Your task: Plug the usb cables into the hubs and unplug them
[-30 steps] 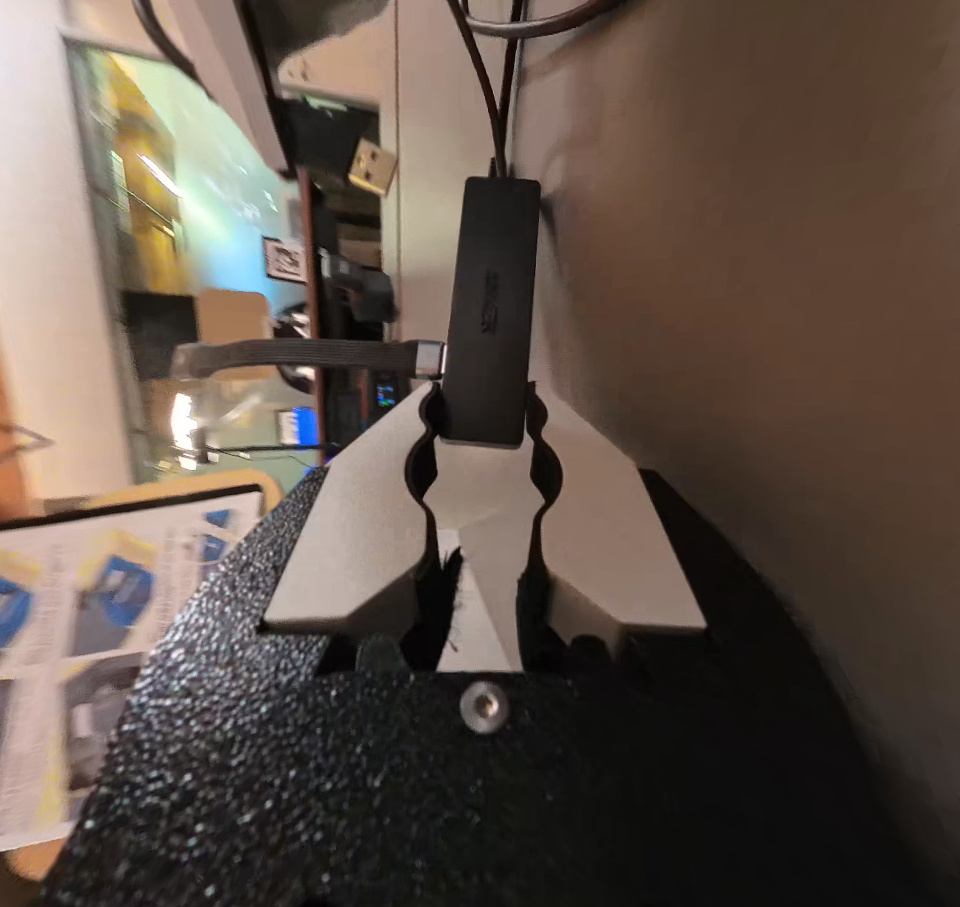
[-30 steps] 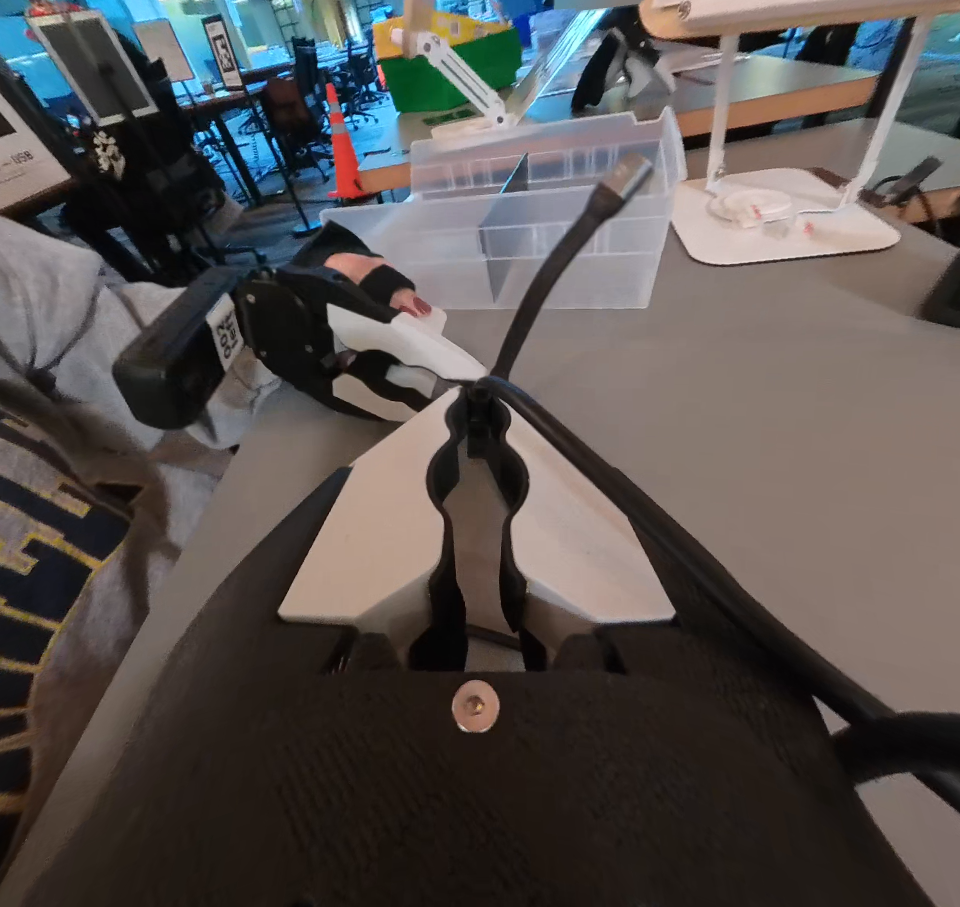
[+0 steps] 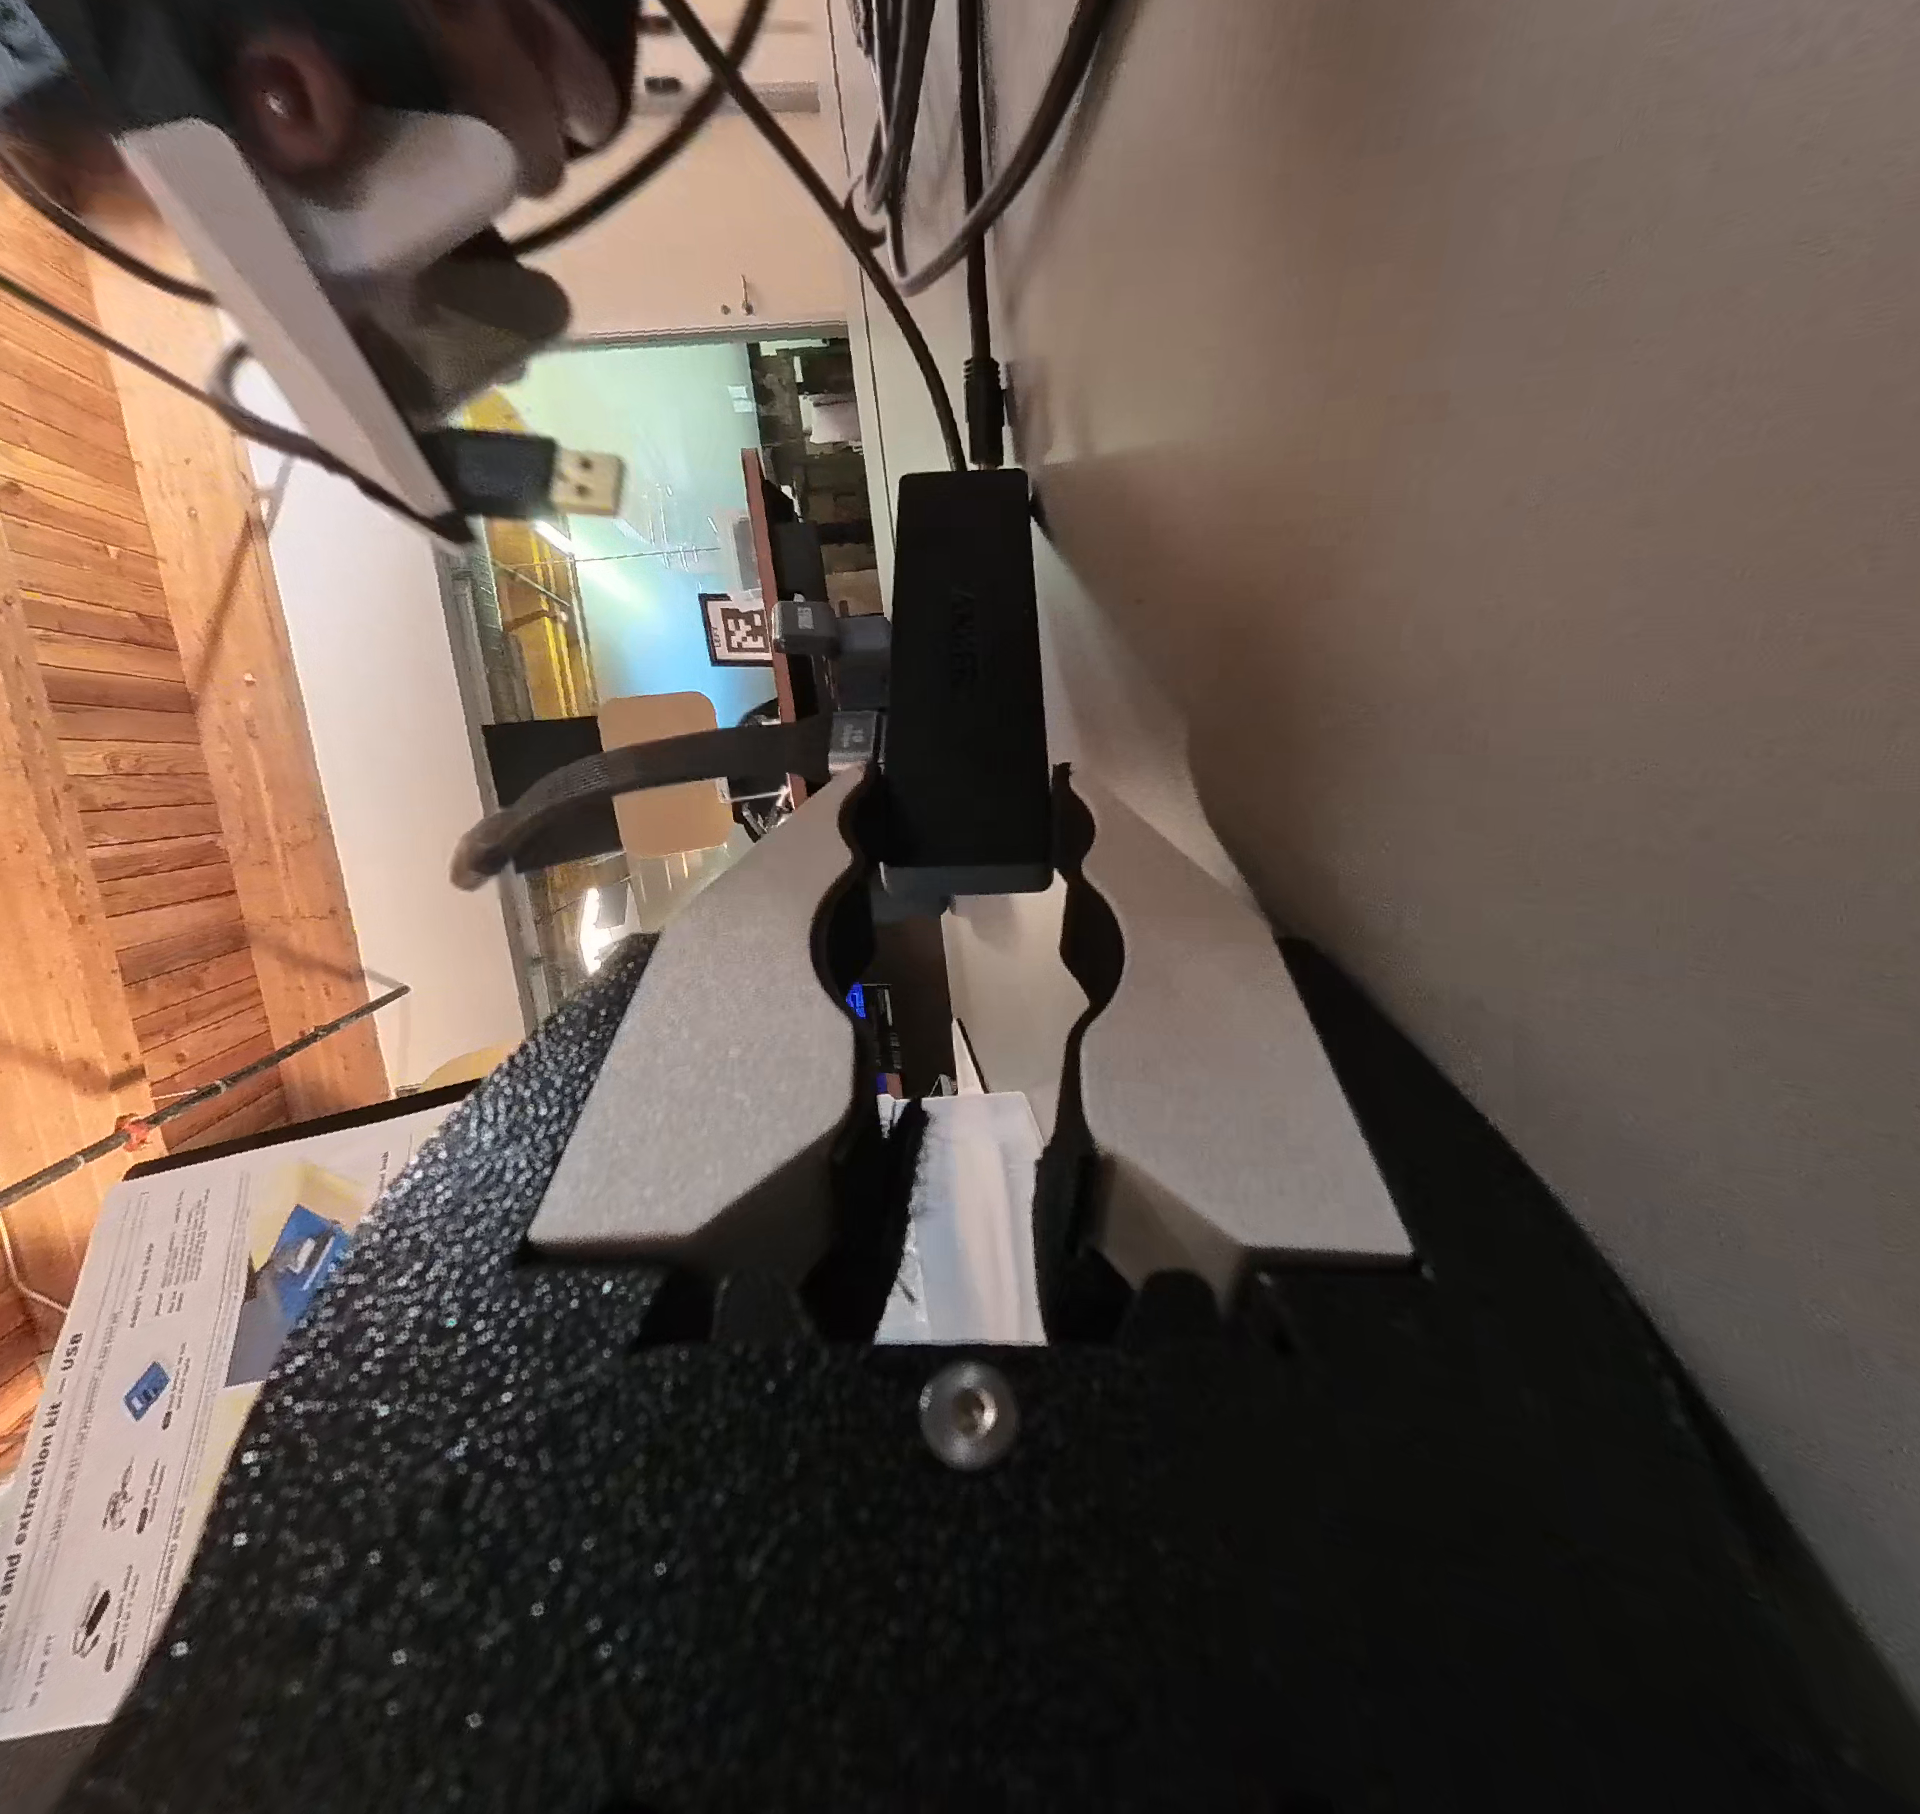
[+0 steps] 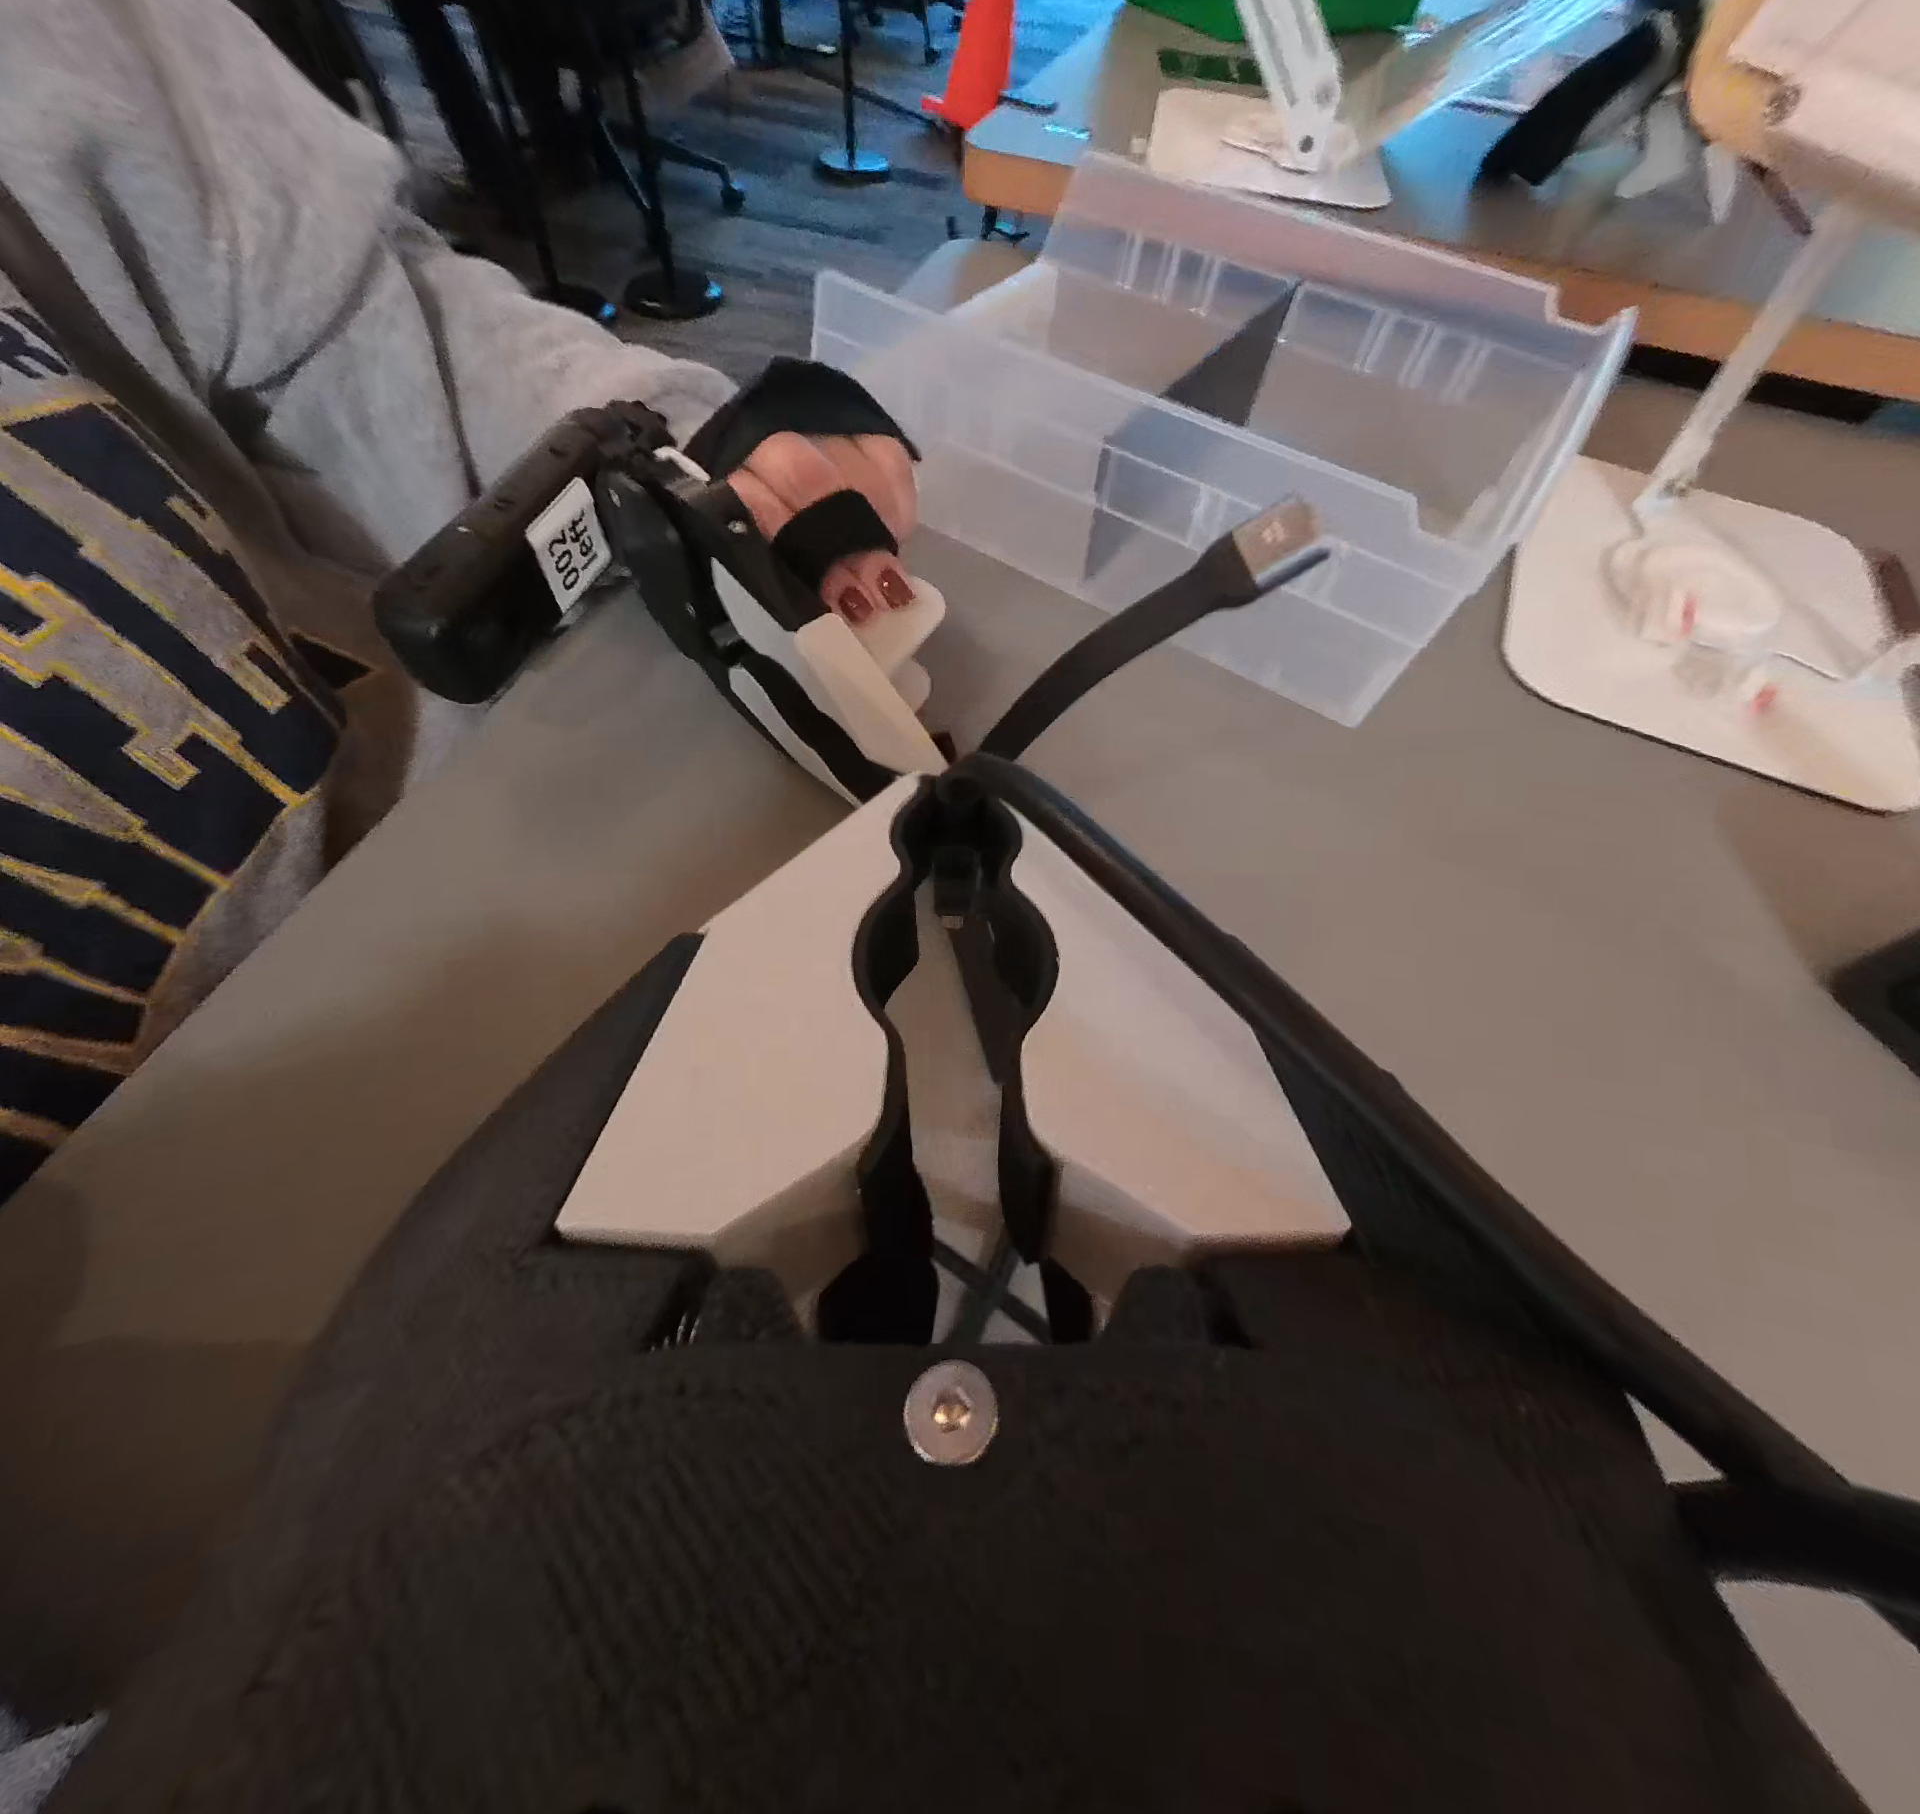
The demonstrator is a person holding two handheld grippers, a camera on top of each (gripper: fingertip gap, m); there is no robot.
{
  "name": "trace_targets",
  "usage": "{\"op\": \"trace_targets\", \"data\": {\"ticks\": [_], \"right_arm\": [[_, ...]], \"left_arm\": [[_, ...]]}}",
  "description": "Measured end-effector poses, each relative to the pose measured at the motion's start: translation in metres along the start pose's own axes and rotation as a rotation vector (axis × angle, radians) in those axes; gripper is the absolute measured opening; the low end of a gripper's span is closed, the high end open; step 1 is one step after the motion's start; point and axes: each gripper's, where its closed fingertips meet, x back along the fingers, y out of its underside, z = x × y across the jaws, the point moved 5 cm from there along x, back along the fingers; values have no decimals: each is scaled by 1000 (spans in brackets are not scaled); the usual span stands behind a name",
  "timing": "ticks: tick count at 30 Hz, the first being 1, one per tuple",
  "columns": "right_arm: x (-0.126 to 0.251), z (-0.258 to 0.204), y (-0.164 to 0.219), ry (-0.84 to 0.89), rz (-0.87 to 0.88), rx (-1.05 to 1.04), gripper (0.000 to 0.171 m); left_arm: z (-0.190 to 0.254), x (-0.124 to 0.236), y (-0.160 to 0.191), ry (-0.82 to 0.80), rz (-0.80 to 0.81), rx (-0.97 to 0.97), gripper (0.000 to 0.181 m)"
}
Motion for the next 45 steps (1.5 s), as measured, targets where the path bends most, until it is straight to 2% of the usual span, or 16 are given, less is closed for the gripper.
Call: {"op": "trace_targets", "data": {"ticks": [6, 12, 20, 32, 37, 39, 45], "right_arm": [[-34, 16, 27, -163, 16, 19, 6], [-40, 20, 34, -240, -14, 28, 5], [-41, 23, 41, -251, 23, 26, 7], [-42, 20, 43, -238, -30, 48, 6], [-45, 19, 46, -221, -51, 57, 6], [-47, 16, 46, -213, -80, 86, 6], [-47, 11, 46, -184, -99, 101, 7]], "left_arm": [[0, -1, 0, -3, -1, -7, 31], [-1, -1, 0, -3, -3, -9, 31], [-1, -1, 0, -3, 1, -7, 31], [-1, 0, 2, 3, 2, 6, 31], [4, 1, 3, 111, 34, 162, 30], [3, 0, 6, 129, 20, 205, 24], [-3, 5, 10, 154, -1, 353, 36]]}}
